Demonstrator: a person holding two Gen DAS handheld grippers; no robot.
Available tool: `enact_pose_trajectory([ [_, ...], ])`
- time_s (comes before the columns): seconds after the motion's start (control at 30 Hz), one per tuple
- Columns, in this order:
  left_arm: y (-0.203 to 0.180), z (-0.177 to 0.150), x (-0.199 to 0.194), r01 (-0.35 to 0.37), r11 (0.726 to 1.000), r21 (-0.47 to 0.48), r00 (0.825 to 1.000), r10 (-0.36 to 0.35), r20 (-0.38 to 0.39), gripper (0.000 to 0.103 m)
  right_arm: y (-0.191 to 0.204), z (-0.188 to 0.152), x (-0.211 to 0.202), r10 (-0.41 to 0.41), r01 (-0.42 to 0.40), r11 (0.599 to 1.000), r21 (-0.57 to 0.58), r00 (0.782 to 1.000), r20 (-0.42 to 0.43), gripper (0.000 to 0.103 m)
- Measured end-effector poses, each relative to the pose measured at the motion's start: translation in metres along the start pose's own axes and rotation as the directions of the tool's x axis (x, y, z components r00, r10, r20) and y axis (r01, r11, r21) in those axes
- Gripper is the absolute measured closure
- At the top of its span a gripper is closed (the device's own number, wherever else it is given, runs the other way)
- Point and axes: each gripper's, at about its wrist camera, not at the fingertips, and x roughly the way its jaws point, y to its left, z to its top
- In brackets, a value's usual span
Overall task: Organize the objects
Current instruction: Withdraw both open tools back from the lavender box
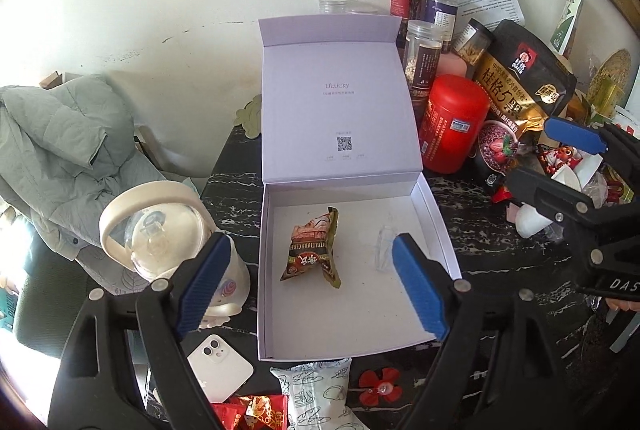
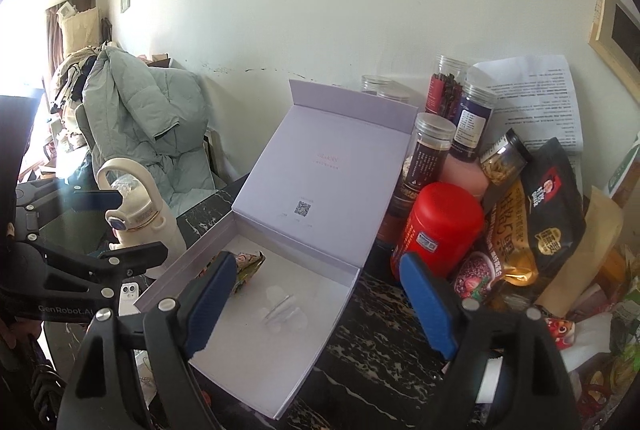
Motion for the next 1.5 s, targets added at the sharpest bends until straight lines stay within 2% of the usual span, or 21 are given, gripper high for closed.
enact_pose_trajectory([
  [0.3,0.002,-0.011,-0.039,-0.009,1.0,0.004,0.998,0.009,0.068,0.016,0.018,-0.005,-0.032,-0.003,0.003,1.0,-0.007,0.999,0.043,0.015],
  [0.53,0.009,-0.018,-0.069,0.01,1.0,-0.013,0.99,-0.008,0.142,0.003,0.026,-0.008,-0.055,-0.02,0.02,1.0,0.006,0.997,0.07,0.015],
  [0.9,0.016,-0.038,-0.095,-0.068,0.997,-0.027,0.973,0.072,0.219,0.0,0.039,-0.022,-0.077,-0.035,0.033,0.999,0.028,0.995,0.09,0.015],
  [1.13,0.027,-0.053,-0.097,0.016,0.997,-0.074,0.98,-0.001,0.199,0.0,0.05,-0.038,-0.084,-0.009,0.006,1.0,0.03,0.995,0.104,0.013],
  [1.4,0.037,-0.069,-0.087,0.0,0.993,-0.12,0.988,0.019,0.152,0.0,0.064,-0.054,-0.089,-0.008,0.006,1.0,0.022,0.992,0.124,0.011],
  [1.5,0.039,-0.075,-0.087,-0.028,0.992,-0.125,0.987,0.047,0.151,0.0,0.067,-0.059,-0.087,-0.006,0.002,1.0,0.03,0.993,0.116,0.011],
])
